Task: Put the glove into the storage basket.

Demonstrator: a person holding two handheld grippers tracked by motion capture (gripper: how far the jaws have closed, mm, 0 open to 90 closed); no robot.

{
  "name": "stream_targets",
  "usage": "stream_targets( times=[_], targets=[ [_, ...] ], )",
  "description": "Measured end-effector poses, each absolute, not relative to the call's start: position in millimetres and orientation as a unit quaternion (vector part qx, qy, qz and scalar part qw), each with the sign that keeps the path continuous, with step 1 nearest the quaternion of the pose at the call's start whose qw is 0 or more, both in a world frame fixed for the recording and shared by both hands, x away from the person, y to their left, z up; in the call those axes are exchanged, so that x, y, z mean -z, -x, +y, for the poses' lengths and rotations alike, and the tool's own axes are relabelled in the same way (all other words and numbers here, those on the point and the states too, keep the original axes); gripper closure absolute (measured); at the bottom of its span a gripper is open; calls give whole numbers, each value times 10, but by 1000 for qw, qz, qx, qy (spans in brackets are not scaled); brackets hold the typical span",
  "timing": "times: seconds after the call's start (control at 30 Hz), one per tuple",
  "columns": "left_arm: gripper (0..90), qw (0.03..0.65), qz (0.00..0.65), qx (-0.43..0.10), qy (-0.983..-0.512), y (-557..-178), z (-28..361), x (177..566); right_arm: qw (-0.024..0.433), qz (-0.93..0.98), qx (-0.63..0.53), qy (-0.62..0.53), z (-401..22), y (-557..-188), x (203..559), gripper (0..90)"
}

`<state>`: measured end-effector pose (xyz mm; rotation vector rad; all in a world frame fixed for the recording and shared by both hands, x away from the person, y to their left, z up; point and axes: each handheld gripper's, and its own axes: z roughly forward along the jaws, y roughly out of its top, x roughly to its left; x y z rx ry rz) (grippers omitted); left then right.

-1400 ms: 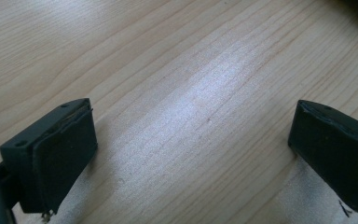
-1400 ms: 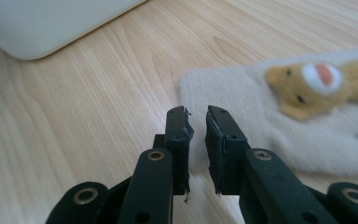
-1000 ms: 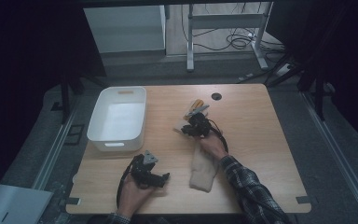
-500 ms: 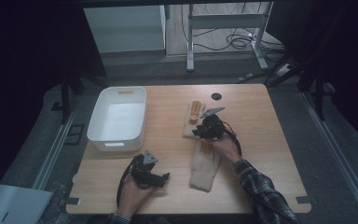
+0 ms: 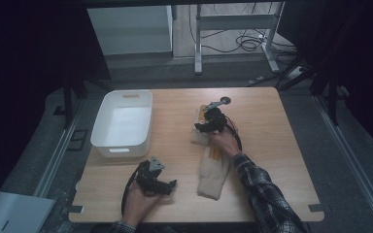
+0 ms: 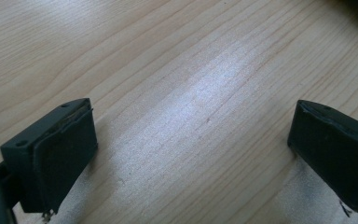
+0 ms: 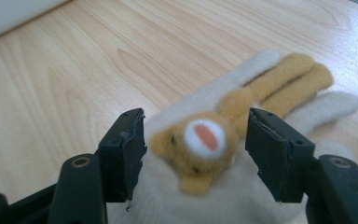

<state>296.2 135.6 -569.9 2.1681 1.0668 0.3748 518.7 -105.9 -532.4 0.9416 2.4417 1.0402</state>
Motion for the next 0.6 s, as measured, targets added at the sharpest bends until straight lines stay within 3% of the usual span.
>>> stream_targets(
  times=[0.13,0.2,0.4,0.6],
  targets=[
    [12,342,411,-143,-833,-2961,1355,5700,167,861,-348,-331,-1003,-5234,5397,377],
    [12,342,411,-143,-833,-2962,1355,5699,167,864,-340,-333,-994,-5243,5438,475],
    [12,342,411,-144,-833,-2962,1355,5700,160,859,-344,-345,-1021,-5247,5459,585],
    [12,341,410,-143,-834,-2962,1357,5698,157,856,-351,-346,-1054,-5234,5397,609]
  ],
)
